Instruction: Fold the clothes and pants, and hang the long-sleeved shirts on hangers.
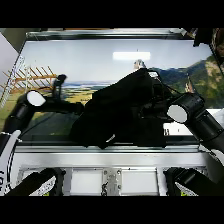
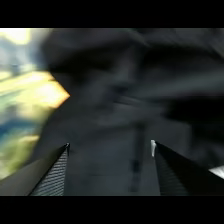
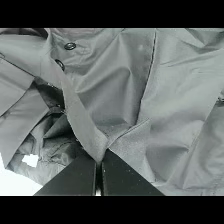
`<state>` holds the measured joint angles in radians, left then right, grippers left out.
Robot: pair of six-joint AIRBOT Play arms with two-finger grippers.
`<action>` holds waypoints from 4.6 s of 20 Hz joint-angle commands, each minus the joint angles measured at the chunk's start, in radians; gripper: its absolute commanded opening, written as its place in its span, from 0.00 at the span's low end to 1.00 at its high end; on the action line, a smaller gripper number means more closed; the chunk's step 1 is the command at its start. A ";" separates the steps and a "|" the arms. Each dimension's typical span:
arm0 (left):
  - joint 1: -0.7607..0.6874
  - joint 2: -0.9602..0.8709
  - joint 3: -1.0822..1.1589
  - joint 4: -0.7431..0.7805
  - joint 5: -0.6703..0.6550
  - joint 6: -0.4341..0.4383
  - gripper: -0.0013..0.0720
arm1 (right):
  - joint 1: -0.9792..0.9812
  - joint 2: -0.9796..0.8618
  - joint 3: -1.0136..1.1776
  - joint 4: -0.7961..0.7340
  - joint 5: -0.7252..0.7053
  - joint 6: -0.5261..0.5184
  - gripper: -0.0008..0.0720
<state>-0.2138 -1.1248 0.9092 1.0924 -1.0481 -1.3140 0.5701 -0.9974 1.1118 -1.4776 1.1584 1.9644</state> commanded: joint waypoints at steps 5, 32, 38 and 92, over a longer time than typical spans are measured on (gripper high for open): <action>-0.509 -0.156 -0.081 0.161 0.143 -0.162 0.76 | 0.001 -0.003 0.001 0.002 0.000 0.004 0.02; -0.104 0.182 0.631 -0.051 0.059 -0.103 0.03 | -0.265 -0.105 0.734 -0.045 0.343 -0.189 0.02; -0.172 0.184 0.893 0.017 0.028 -0.135 0.03 | -0.265 -0.151 0.990 -0.105 0.428 -0.185 0.02; -0.275 0.184 0.049 0.093 -0.122 -0.325 0.03 | -0.117 -0.566 0.463 -0.070 0.369 -0.001 0.85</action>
<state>-0.4843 -0.9409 0.9588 1.1847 -1.1767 -1.6386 0.4438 -1.4616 1.5047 -1.5517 1.4502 1.9717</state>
